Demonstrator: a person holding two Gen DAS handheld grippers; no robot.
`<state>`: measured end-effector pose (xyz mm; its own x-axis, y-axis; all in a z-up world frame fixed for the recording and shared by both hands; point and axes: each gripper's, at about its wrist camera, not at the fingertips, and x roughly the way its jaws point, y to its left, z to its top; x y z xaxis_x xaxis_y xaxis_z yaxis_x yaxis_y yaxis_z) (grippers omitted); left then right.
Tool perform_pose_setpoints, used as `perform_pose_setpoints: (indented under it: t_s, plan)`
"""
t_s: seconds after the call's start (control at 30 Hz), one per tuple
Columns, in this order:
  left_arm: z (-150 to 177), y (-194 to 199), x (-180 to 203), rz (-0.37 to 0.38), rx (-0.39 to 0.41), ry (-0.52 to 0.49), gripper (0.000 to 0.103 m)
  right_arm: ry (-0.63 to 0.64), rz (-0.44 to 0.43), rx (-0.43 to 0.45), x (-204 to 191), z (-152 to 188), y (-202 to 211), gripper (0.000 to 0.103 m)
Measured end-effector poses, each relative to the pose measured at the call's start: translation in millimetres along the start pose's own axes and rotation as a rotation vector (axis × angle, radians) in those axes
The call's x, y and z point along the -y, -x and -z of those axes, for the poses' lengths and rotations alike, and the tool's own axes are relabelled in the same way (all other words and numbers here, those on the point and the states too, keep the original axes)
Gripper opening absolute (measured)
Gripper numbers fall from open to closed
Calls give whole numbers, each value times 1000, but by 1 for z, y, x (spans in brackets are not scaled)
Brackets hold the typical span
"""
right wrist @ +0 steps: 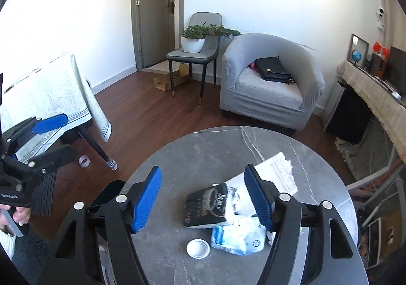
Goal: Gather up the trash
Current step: 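Return both grippers over the table toward the remaining trash, then grasp the black Face tissue pack with the left gripper while the right gripper grasps the crumpled foil ball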
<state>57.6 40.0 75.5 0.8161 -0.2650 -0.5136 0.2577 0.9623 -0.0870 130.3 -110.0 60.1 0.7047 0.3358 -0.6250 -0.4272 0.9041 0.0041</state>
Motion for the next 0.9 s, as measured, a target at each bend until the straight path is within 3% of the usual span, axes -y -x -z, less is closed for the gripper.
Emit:
perform_pose_setpoints:
  t_s: [0.3,0.5,0.7,0.9]
  plan:
    - [9,-77,51,150,-89,-149,91,-120,8,-36,61,36,-1,75]
    - [18,-104,60,255,-133,-131,91,-172,14,-58,92,56,-1,76]
    - [27,-130,78,305,-190,-188,91,-233,-4,-66,113,69,-2,76]
    - [25,-146,81,261,-221,-200,91,-249,-20,-90,123,75,-8,77]
